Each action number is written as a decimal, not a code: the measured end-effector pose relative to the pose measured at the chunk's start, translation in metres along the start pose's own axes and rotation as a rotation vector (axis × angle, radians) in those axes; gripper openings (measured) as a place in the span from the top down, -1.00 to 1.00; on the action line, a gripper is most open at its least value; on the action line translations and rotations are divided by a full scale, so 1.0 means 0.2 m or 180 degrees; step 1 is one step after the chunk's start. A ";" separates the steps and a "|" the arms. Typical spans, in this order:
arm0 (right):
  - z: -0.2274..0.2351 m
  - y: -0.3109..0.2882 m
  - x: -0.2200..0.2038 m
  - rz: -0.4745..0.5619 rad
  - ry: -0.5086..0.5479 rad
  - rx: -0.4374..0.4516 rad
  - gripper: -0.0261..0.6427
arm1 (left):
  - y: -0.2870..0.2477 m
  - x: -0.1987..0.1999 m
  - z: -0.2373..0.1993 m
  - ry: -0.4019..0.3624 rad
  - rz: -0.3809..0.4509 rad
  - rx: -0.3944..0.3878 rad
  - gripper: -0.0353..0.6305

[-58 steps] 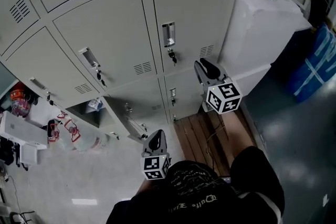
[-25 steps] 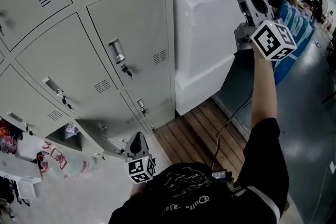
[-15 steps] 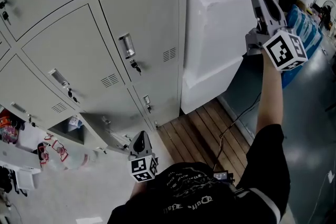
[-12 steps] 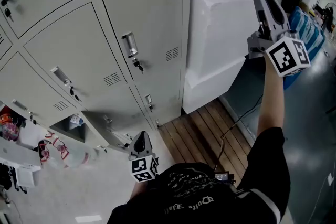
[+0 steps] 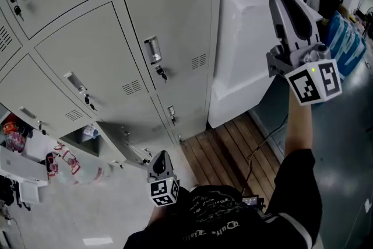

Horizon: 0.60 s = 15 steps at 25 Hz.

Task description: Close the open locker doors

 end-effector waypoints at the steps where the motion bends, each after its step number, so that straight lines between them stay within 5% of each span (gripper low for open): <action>1: -0.03 -0.01 0.00 0.0022 -0.0033 0.0040 0.62 | 0.01 0.00 -0.01 0.0001 -0.0009 0.0004 0.87; 8: -0.30 -0.12 0.02 0.0174 0.0193 0.0274 0.82 | 0.03 0.00 -0.05 0.0018 -0.0019 0.0054 0.87; 15: -0.45 -0.29 -0.01 0.0282 -0.0147 0.0284 0.82 | 0.04 0.02 -0.13 0.0056 0.0006 0.0079 0.87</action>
Point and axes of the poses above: the fingertips, and each gripper's own axes: y backward along the fingers, z to its right, x out of its top, the point moved 2 cm from there along y, backward along the fingers, and after that the axes turned 9 degrees about z, right-handed, at the moved point
